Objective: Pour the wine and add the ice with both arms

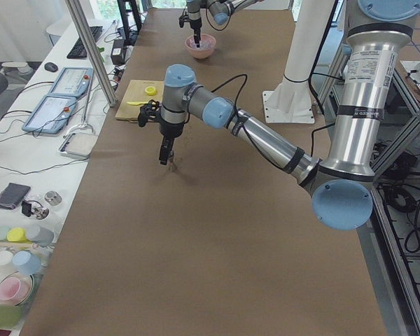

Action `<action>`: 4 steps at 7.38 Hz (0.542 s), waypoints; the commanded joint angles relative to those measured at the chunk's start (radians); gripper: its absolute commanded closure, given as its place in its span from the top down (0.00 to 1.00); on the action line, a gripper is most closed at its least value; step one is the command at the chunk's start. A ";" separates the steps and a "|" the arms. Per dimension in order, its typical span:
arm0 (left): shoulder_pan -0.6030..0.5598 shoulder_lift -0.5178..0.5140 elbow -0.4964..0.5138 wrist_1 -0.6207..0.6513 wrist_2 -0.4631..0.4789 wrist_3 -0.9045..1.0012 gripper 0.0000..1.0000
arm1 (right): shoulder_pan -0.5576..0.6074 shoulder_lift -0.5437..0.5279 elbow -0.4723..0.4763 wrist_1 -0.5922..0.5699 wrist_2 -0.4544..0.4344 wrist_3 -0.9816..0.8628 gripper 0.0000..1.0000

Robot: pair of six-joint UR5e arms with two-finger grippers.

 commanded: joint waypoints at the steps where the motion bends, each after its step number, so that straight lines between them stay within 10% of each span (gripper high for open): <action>1: 0.000 -0.001 -0.001 0.000 0.000 -0.002 0.98 | 0.000 -0.009 -0.007 0.000 0.001 -0.008 0.81; 4: 0.000 -0.007 -0.001 0.000 0.002 -0.003 0.98 | 0.000 -0.010 -0.021 0.000 -0.005 -0.008 0.63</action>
